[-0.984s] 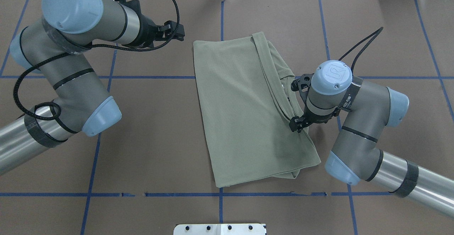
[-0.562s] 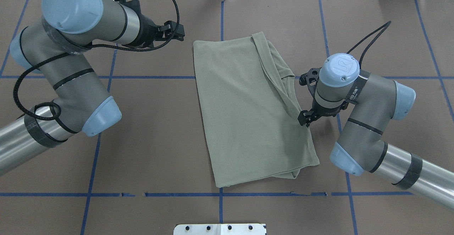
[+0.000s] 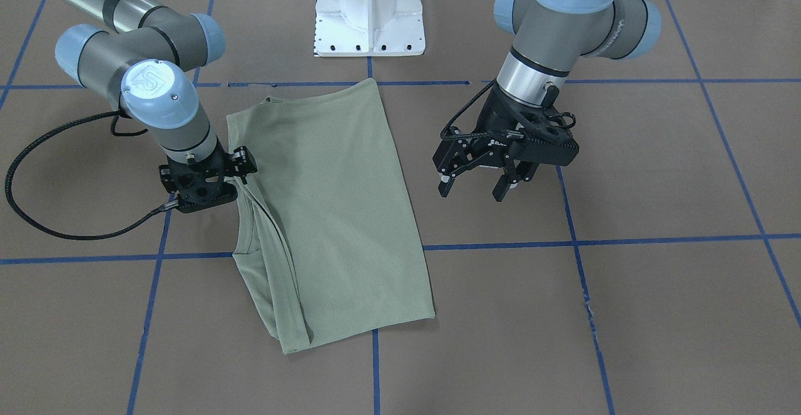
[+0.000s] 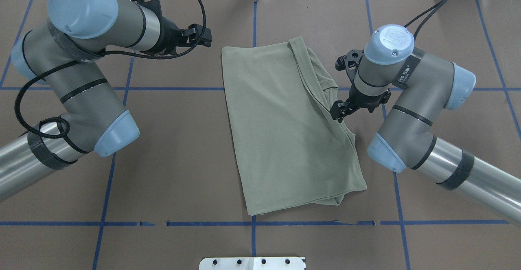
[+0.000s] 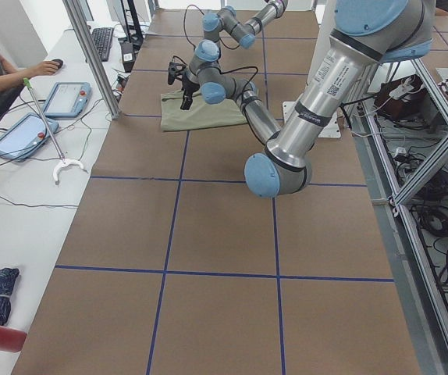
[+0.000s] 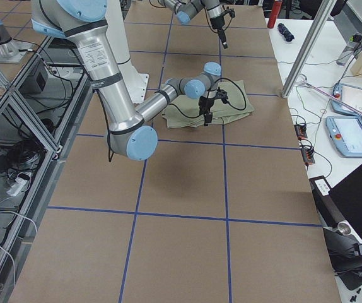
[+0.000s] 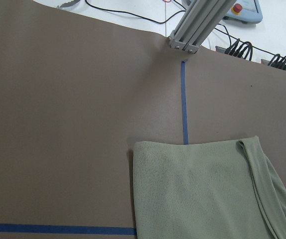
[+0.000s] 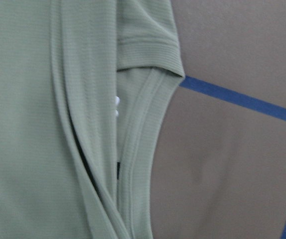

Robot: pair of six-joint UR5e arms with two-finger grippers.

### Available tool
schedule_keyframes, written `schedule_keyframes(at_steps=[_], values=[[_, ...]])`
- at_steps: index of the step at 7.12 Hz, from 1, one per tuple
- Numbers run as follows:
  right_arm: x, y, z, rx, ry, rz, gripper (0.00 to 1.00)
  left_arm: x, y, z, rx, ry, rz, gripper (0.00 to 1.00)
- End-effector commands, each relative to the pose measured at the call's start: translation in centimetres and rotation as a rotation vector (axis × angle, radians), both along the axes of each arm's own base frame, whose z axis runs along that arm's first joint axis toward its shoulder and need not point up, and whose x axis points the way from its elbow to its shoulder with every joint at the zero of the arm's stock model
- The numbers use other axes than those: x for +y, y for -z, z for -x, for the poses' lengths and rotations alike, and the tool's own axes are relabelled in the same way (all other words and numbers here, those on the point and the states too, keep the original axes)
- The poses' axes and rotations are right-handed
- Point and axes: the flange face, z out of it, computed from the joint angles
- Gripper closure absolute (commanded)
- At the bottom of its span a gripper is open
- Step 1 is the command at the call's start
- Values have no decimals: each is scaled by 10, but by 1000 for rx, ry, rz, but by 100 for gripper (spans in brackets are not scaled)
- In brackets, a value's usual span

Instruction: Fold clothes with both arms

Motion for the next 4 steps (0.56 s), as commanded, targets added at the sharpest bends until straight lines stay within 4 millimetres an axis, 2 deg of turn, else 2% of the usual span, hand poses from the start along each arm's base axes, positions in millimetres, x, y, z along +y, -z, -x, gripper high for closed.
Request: schedule_keyframes(at_steps=[1,4], values=[[-3,16,35,-1,22,-4,0,0,0,1,-2,-1,-4,0],[-11,3,49,26,35,8,0,0,-1,1,-3,-2,-3,0]])
